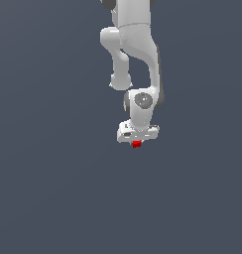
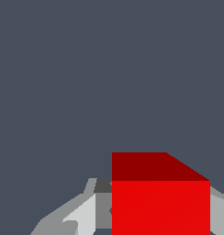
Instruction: Pick up the red cube and move it to a goal position.
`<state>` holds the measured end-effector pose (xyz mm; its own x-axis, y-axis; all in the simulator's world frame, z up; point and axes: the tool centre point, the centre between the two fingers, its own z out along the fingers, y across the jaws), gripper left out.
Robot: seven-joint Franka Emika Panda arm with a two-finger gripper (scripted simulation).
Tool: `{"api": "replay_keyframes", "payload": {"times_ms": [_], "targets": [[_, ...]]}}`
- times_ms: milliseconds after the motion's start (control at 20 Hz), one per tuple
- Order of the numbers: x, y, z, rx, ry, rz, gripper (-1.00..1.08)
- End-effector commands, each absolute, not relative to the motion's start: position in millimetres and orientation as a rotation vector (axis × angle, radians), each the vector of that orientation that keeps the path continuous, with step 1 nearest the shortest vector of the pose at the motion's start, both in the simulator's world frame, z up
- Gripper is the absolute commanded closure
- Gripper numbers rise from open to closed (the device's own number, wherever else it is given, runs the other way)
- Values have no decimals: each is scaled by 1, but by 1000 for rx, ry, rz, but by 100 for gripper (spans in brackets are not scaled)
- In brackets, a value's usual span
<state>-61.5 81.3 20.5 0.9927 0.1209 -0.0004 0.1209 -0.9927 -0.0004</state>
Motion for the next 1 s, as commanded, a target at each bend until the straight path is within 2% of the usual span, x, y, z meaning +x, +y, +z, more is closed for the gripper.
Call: {"api": "replay_keyframes", "payload": {"times_ms": [0,450,950], "targets": [[-62,81,21,-3136,-191,0,108],[-54,82,43,-3136,-191,0,108],[-27,84,117,-3135,-191,0,108]]}}
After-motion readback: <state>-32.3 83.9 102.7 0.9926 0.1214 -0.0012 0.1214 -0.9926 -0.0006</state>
